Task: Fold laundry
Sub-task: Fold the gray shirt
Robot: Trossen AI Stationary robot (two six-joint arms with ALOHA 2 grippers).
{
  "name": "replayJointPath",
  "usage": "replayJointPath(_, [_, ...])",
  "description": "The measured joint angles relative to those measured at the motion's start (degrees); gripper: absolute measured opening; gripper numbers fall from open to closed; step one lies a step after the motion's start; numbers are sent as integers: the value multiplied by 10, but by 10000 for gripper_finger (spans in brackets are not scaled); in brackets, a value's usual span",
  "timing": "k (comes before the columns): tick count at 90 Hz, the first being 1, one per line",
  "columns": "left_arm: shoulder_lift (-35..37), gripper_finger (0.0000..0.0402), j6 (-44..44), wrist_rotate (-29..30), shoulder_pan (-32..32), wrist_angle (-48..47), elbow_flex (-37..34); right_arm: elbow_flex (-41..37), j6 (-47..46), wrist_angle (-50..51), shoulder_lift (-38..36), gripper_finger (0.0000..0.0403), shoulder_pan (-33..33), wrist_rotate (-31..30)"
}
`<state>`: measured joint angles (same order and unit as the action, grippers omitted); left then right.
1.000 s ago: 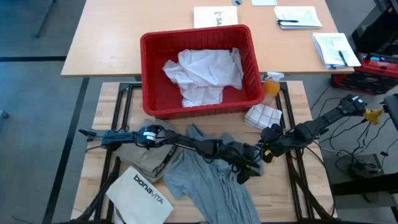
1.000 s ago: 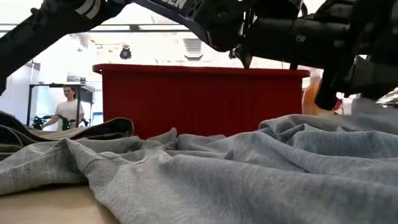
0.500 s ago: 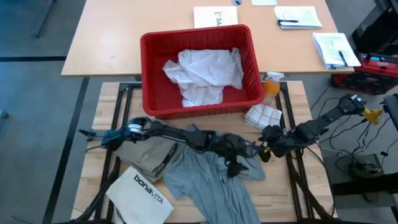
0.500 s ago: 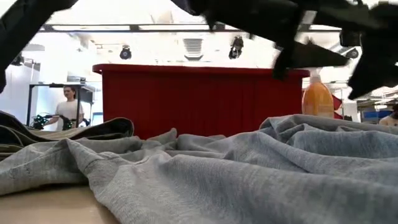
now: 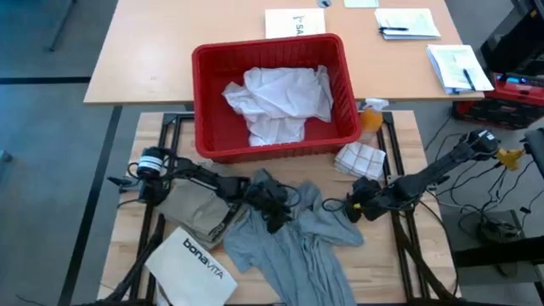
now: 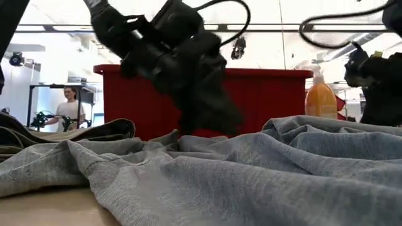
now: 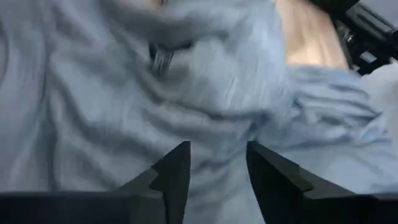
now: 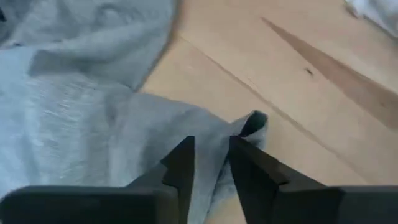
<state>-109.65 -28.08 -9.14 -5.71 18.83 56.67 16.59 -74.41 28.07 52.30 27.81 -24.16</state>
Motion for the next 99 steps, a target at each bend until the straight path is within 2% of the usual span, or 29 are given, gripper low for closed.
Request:
replayJointPath(10, [-1,105,-6,1,-1,0,-3,-9,-68,20,11,35,0,29])
replayJointPath(22, [-2,86,-26,2,-1,-9,-4,3,-121,54,10,5,12,26])
replayJointPath(39, [-2,75,-22,3,0,-45,-3,60,-220,216,11,6,37,36])
replayJointPath(61, [-2,66,-1,10,1,-119,-2,64,-311,224,25,1,62,79])
replayJointPath(86, [8,63,-53,40,9,-163,-2,71,-329,221,20,2,68,31])
replayJointPath(99, [16,63,-60,48,9,-219,0,79,-315,216,5,2,68,-28])
